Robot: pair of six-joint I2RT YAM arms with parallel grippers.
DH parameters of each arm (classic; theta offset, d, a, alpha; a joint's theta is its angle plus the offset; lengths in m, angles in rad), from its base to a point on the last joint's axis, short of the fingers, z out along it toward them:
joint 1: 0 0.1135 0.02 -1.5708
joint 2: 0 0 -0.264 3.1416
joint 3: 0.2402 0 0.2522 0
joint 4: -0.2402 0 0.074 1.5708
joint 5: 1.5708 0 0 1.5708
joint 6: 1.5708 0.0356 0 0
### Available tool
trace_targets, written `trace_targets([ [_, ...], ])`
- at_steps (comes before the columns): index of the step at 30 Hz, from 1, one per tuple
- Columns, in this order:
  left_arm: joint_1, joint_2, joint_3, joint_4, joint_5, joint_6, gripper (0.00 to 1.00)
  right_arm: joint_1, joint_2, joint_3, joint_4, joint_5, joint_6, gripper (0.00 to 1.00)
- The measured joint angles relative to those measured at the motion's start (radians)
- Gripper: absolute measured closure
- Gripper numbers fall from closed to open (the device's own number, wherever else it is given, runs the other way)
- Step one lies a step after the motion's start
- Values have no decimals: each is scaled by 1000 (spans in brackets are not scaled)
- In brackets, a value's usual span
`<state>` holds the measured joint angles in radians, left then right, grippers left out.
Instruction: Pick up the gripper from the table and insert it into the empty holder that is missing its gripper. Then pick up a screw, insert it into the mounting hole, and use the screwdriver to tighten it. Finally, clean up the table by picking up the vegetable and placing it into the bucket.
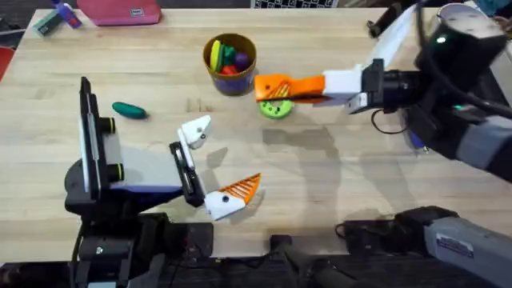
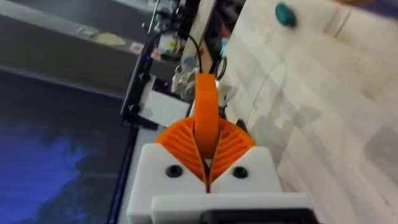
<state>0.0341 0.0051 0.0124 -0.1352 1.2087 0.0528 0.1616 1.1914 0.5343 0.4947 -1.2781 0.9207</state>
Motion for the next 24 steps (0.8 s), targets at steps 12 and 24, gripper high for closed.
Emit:
trace_targets([
  [12,0,0,0,0,0,0,13,65,229,-6,83,-165,20,991],
  [24,0,0,0,0,0,0,14,172,381,38,129,-234,45,992],
])
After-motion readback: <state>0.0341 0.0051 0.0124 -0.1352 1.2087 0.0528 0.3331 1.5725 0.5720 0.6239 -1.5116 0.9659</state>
